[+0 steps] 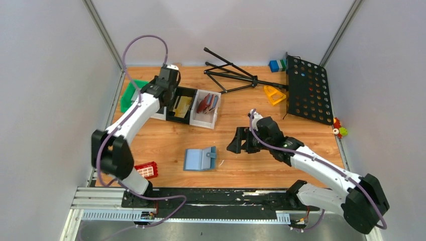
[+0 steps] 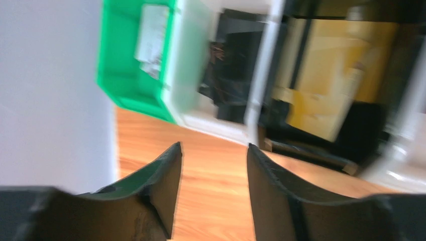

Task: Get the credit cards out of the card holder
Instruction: Place the credit card in the storage box, then close the card holder at the center of the board.

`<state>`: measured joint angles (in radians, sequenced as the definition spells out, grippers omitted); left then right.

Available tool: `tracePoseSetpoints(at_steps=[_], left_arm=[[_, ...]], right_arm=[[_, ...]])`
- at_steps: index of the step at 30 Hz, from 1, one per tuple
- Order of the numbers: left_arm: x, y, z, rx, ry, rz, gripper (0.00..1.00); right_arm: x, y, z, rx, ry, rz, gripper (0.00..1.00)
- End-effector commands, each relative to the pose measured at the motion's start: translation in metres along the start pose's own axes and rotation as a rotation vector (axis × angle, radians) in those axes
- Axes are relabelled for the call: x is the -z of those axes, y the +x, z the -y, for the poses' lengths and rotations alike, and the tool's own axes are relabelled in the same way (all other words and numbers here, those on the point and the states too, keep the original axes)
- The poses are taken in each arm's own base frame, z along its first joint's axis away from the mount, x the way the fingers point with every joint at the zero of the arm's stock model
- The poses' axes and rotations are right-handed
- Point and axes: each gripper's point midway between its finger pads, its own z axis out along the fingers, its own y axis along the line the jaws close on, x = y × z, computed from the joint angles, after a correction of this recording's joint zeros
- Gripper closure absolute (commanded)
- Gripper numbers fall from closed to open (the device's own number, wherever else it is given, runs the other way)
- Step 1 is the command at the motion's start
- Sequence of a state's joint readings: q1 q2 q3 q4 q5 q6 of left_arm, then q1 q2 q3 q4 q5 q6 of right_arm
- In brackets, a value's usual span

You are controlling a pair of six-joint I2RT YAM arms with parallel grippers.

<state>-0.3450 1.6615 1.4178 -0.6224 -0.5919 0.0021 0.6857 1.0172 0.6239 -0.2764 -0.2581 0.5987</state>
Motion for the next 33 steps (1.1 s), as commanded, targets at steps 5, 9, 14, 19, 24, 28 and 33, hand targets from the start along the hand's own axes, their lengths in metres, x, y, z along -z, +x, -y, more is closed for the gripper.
tracePoseSetpoints(at_steps=[5, 9, 14, 19, 24, 28, 33], left_arm=[[0.080, 0.084, 0.084, 0.429, 0.559, -0.101, 0.88], [0.091, 0.144, 0.107, 0.474, 0.638, -0.253, 1.00], [0.093, 0.191, 0.127, 0.491, 0.644, -0.328, 1.00], [0.085, 0.224, 0.139, 0.444, 0.599, -0.387, 1.00], [0.079, 0.248, 0.156, 0.384, 0.595, -0.449, 1.00], [0.073, 0.263, 0.161, 0.345, 0.595, -0.480, 1.00], [0.075, 0.269, 0.173, 0.326, 0.661, -0.503, 1.00]], right_arm=[[-0.026, -0.014, -0.002, 0.017, 0.002, -0.018, 0.34], [-0.042, -0.005, 0.006, -0.017, 0.021, -0.053, 0.46], [-0.059, 0.021, 0.008, -0.069, 0.020, -0.088, 0.60], [-0.078, 0.039, -0.003, -0.057, -0.002, -0.117, 0.65], [-0.093, 0.029, -0.024, -0.016, -0.037, -0.108, 0.67], [-0.103, 0.022, -0.049, 0.027, -0.086, -0.100, 0.67], [-0.120, 0.035, -0.076, 0.073, -0.135, -0.149, 0.68]])
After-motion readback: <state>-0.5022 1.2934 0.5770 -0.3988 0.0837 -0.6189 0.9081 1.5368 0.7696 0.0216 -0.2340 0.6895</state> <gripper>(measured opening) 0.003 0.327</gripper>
